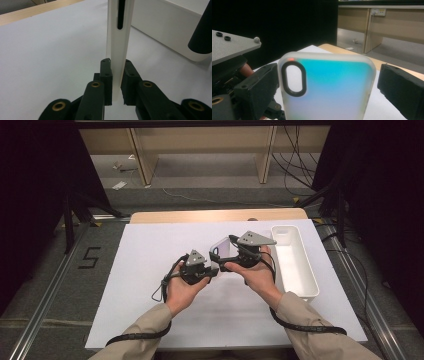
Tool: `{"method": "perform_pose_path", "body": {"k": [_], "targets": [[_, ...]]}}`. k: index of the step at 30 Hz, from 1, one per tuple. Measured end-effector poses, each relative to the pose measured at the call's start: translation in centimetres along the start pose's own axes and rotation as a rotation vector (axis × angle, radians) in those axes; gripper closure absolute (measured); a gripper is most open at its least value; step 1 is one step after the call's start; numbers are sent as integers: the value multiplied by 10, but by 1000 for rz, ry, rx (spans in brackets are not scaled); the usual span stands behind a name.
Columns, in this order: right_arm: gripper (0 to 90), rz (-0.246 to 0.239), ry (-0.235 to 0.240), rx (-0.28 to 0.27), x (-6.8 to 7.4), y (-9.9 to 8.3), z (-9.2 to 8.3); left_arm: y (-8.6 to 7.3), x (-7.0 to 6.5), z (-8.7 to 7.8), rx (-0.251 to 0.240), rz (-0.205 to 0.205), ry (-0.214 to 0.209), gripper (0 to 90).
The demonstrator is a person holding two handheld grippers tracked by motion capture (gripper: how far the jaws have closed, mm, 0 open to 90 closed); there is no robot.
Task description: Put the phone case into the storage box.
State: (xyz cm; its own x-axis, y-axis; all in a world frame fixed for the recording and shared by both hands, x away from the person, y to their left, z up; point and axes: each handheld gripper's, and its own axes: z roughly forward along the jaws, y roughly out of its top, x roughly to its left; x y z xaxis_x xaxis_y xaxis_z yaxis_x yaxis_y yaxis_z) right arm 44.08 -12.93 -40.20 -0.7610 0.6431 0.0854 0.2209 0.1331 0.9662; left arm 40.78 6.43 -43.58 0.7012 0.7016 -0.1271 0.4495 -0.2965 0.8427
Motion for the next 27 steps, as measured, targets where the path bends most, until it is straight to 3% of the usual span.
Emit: {"method": "perform_pose_path", "body": {"k": [8,16,27], "targets": [[81,1,-2,-1,0,-1,0,0,-1,0,1,5,-2,806],[171,2,2,-10,2,-1,-1,1,0,0,-6,5,-3,806],[179,11,8,-14,0,0,-3,0,0,-1,-18,30,-8,784]]}}
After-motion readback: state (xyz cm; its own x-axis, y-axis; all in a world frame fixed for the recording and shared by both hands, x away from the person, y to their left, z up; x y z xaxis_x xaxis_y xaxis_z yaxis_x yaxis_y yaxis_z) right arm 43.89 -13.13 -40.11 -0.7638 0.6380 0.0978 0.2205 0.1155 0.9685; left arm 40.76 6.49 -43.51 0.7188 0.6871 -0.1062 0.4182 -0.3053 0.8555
